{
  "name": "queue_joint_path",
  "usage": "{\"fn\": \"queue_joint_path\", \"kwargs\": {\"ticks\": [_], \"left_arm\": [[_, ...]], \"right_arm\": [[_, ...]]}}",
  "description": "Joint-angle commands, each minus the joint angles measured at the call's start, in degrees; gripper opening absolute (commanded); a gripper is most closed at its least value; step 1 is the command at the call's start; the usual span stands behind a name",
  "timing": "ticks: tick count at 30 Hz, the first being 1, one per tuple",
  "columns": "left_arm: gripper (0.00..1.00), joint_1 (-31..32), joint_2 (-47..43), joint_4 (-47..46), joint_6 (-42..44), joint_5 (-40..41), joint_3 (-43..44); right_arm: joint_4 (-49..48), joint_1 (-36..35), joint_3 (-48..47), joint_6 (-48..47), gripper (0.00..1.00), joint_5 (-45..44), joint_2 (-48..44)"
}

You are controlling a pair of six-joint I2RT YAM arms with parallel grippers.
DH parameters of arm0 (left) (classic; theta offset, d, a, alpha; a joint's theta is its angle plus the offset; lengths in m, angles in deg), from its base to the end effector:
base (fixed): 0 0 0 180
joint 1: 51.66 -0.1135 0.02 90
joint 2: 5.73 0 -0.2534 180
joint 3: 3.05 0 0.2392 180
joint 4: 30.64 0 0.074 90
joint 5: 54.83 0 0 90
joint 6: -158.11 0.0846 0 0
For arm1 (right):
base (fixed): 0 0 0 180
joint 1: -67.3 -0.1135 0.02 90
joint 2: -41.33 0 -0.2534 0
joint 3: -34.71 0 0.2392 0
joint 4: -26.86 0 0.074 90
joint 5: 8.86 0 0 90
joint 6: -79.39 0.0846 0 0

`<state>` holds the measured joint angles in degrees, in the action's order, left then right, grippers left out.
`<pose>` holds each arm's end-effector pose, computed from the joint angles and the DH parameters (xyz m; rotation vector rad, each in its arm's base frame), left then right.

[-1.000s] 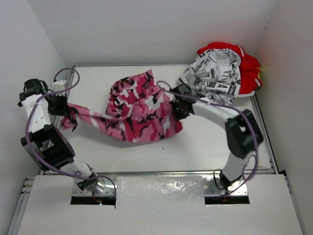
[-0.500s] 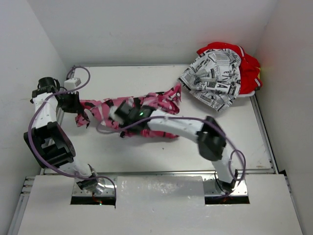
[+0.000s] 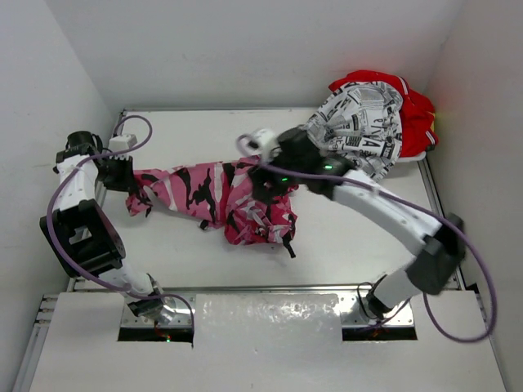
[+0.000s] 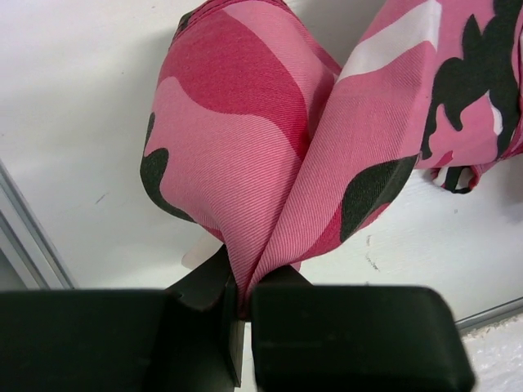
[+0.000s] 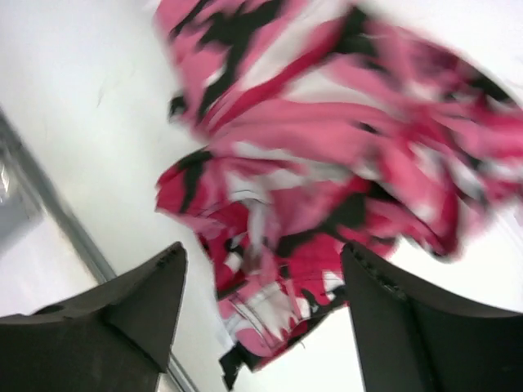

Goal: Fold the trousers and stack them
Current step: Flatten the trousers out

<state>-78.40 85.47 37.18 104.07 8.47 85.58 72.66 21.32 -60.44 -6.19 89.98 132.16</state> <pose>0.2979 0.1075 0.2152 0.3149 2.5802 -0.2928 0.2549 0.2825 0.2805 -0.9161 2.1820 0.6192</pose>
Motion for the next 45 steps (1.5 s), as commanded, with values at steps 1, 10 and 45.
{"fn": "queue_joint_path", "kwargs": {"ticks": [1,10,45], "left_arm": [[0.0,-0.42,0.38,-1.53,1.12,0.42,0.42],[0.0,-0.5,0.65,-1.53,1.91,2.79,0.34],[0.49,-6.66,11.58,6.73,9.06,17.65,22.11]], "right_arm": [[-7.89,5.27,12.19,11.2,0.71,7.51,-7.49],[-10.7,13.63,26.22,25.19,0.86,15.77,-7.26],[13.99,40.88,-3.22,8.5,0.0,22.54,2.07]]}}
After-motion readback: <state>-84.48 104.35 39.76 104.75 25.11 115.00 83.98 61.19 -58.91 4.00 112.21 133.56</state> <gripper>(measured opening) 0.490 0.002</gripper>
